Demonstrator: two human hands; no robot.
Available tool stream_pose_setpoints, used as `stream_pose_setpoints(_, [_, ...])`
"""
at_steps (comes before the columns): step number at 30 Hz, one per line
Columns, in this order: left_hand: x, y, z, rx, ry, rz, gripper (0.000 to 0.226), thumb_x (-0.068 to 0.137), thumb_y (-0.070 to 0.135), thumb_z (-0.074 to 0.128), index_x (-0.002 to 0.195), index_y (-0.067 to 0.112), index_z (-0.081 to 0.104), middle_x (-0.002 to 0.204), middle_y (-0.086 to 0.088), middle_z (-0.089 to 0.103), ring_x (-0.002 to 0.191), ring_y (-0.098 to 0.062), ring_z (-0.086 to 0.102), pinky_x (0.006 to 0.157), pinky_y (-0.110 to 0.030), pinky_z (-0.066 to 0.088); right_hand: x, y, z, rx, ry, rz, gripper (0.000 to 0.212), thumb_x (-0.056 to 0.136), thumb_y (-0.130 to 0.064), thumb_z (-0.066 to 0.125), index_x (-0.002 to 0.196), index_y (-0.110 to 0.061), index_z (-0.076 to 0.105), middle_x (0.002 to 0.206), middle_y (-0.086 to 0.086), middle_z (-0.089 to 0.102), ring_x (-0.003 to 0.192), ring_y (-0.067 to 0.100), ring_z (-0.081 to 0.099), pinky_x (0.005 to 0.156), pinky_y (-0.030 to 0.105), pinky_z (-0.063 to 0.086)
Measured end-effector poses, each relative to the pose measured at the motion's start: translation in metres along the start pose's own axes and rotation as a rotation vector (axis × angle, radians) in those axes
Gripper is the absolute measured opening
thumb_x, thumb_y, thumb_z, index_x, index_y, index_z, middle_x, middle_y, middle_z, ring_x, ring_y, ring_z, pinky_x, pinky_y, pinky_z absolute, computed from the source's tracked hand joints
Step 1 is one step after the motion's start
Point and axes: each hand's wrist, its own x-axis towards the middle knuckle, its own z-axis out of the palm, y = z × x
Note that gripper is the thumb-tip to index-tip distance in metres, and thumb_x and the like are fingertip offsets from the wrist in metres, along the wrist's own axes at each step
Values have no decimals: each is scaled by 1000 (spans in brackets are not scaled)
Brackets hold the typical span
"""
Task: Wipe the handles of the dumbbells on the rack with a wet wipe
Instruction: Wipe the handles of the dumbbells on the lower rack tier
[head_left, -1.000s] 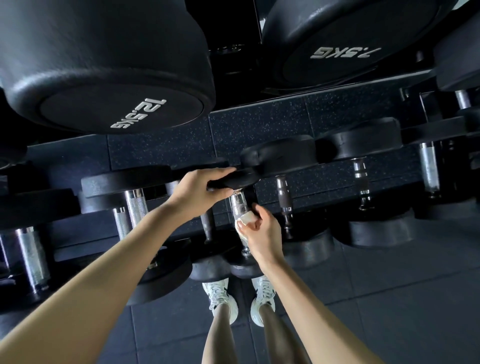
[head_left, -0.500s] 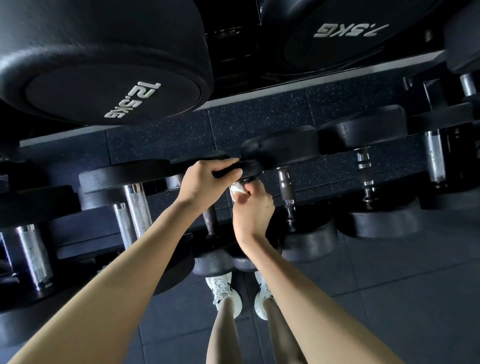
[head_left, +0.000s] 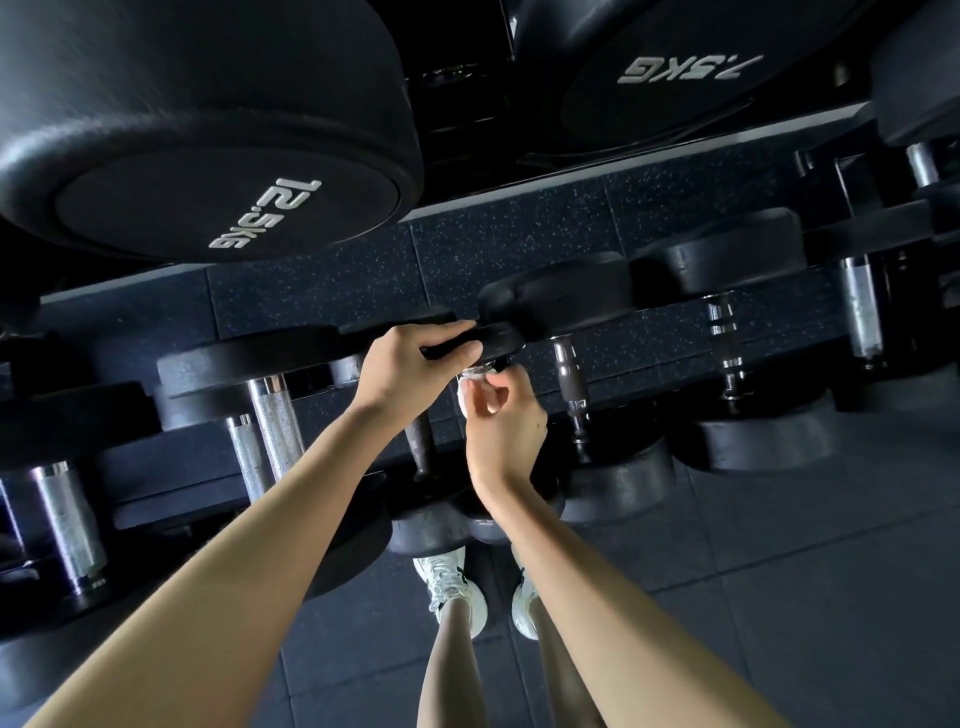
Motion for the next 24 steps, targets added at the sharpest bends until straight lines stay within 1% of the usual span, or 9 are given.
stream_pose_setpoints(2, [0,0,-1,-6,-16,3,36,85,33,68,120,25,65,121,8,65,109,3,54,94,-14,40,3,7,-5,2,-43,22,9,85,-18,66,82,-12,61,72,-2,65,66,15,59,61,25,44])
stream_pose_setpoints(5, [0,-1,-2,-8,-27,-2,36,84,34,68,120,26,65,121,7,65,110,2,54,94,-14,40,-1,22,-20,-22,-84,-37,9,83,-10,67,76,-10,63,73,-2,66,67,16,62,62,33,51])
stream_pose_setpoints(8, [1,-2,-2,-8,-30,-9,36,84,35,68,119,28,65,121,8,65,111,1,54,93,-15,41,-7,32,-27,-38,-93,10,8,81,-9,69,75,-10,63,69,-6,63,67,14,61,63,31,52])
stream_pose_setpoints(12, [2,-7,1,-65,-10,-19,35,82,33,70,116,28,66,120,6,65,114,-4,56,100,-25,44,6,19,-16,167,-87,147,10,79,-16,72,75,-12,64,72,-4,67,69,10,64,68,30,54])
stream_pose_setpoints(15, [3,-9,3,-102,-4,-31,33,82,32,71,115,28,67,119,5,66,114,-5,56,102,-28,44,29,4,-16,156,-204,156,19,78,-15,72,65,-14,60,59,-8,59,54,3,54,56,23,48])
stream_pose_setpoints(18, [4,-9,2,-128,-19,-47,34,81,32,72,114,28,67,118,6,66,113,-4,57,102,-28,44,32,12,-30,323,-417,205,11,81,-7,70,86,-6,61,82,-1,65,74,9,63,74,23,55])
stream_pose_setpoints(19, [4,-8,2,-134,-20,-49,34,81,32,72,114,29,67,117,6,67,112,-4,57,102,-28,44,33,18,-35,308,-469,193,15,82,-5,68,94,-2,59,89,2,64,80,12,63,79,25,55])
stream_pose_setpoints(21, [4,-7,2,-140,-28,-55,33,81,31,72,113,30,67,116,7,67,111,-5,58,101,-29,44,33,30,-44,176,-543,148,21,83,-6,66,101,3,57,95,6,64,82,14,62,79,26,55])
stream_pose_setpoints(24, [5,-4,2,-133,-39,-59,34,81,31,71,114,30,66,116,8,66,112,-5,57,102,-29,44,28,44,-59,-78,-648,79,17,86,-16,66,94,-6,56,93,5,67,81,15,65,70,20,53])
